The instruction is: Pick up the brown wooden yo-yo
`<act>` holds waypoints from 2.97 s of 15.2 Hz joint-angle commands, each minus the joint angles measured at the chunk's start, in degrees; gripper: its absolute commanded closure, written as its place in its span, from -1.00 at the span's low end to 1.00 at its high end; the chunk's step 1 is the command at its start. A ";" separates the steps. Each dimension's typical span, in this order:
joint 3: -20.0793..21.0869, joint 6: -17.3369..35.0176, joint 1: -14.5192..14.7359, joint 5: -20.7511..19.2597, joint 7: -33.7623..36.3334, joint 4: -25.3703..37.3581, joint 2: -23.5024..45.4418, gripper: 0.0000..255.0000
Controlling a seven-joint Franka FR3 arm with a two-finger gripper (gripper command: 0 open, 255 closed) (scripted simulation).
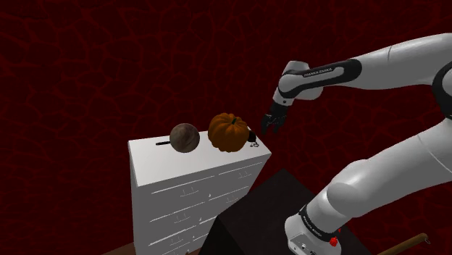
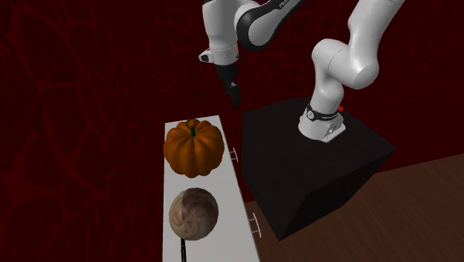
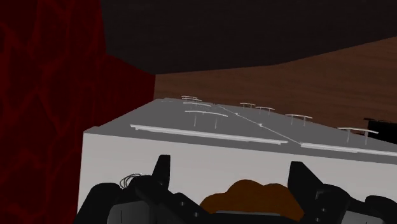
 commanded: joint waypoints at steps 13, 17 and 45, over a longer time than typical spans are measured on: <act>-3.09 16.88 -3.74 12.12 -17.25 17.69 32.99 -1.00; -1.81 18.81 -6.08 15.13 -20.51 23.27 40.24 -1.00; -2.29 17.39 -5.74 14.36 -19.95 23.20 38.69 1.00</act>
